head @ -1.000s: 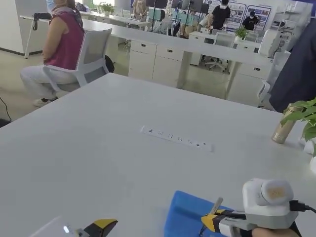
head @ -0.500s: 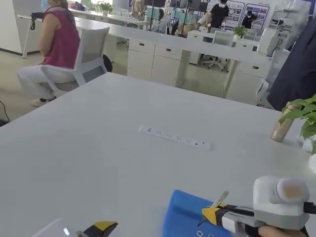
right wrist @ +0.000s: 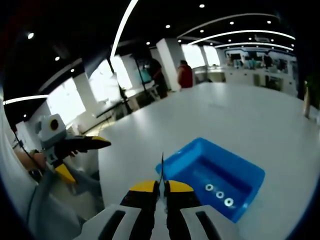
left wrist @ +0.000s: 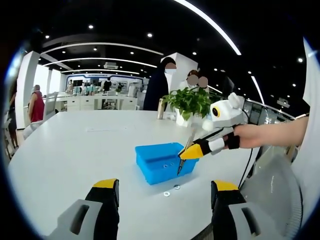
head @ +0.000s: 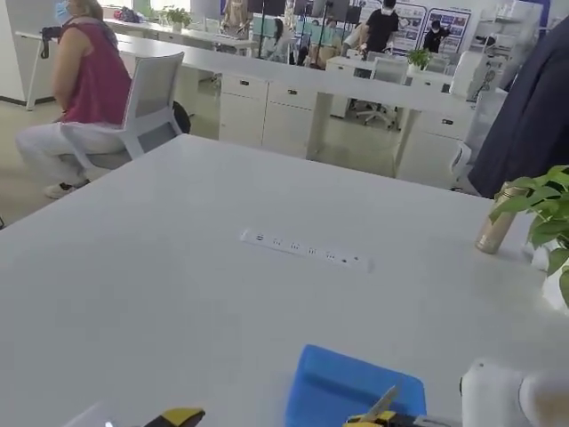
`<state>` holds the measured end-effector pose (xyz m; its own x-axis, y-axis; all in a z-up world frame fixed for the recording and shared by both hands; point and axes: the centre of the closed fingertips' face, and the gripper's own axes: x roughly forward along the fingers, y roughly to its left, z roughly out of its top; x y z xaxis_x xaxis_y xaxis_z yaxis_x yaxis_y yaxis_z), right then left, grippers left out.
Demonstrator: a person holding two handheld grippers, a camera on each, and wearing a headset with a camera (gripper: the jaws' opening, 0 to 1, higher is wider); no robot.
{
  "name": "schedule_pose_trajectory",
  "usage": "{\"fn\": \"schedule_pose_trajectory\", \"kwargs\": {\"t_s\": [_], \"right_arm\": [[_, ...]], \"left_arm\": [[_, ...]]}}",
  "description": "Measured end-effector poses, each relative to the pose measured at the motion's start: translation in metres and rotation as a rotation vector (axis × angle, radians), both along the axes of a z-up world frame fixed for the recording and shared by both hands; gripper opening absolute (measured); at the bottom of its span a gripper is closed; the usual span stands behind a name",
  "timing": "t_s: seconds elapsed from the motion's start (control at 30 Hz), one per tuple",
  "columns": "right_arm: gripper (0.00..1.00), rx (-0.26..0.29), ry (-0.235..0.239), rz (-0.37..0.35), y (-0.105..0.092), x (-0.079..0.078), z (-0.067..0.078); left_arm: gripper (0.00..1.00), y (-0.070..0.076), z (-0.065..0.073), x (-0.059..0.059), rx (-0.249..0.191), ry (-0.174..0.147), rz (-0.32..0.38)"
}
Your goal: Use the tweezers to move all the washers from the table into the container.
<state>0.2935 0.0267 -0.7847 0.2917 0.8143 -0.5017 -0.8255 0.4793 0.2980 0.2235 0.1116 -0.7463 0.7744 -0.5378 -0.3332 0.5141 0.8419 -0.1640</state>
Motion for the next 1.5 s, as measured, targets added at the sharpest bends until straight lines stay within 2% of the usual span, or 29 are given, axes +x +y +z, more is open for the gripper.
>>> {"fn": "schedule_pose_trajectory", "kwargs": {"t_s": [0.13, 0.2, 0.3, 0.4, 0.57, 0.67, 0.8, 1.03, 1.23, 1.4, 1.5], "right_arm": [[0.03, -0.046, 0.009, -0.003, -0.002, -0.004, -0.019], [0.03, -0.078, -0.005, 0.000, -0.004, -0.003, -0.024], [0.03, -0.085, -0.016, 0.014, 0.000, -0.005, -0.026], [0.03, -0.137, -0.059, 0.031, -0.002, -0.005, -0.031], [0.03, -0.137, -0.048, 0.067, 0.006, -0.015, -0.028], [0.03, -0.159, -0.056, 0.087, 0.003, -0.013, -0.032], [0.03, -0.152, -0.052, 0.088, 0.004, -0.011, -0.032], [0.04, -0.169, -0.064, 0.136, 0.006, -0.011, -0.036], [0.03, -0.212, -0.136, 0.211, 0.010, -0.016, -0.037], [0.03, -0.267, -0.257, 0.295, 0.009, -0.019, -0.037], [0.03, -0.257, -0.263, 0.294, 0.007, -0.021, -0.037]], "left_arm": [[0.76, 0.000, 0.000, 0.000, 0.000, 0.000, 0.000], [0.76, 0.000, 0.000, 0.000, -0.003, 0.000, 0.000], [0.76, 0.001, 0.000, 0.000, 0.000, -0.001, 0.001], [0.76, 0.001, 0.001, 0.000, 0.001, -0.004, 0.002], [0.76, 0.001, 0.000, 0.000, -0.001, -0.001, 0.002], [0.76, 0.001, -0.001, -0.001, 0.006, 0.001, -0.001], [0.76, 0.001, 0.000, -0.001, 0.003, -0.001, 0.002], [0.75, 0.002, 0.000, 0.000, 0.005, -0.002, 0.004], [0.75, 0.002, 0.000, -0.001, 0.008, -0.001, 0.004], [0.75, 0.002, 0.001, 0.000, 0.006, -0.005, 0.007], [0.75, 0.002, 0.000, 0.000, 0.006, -0.004, 0.007]]}}
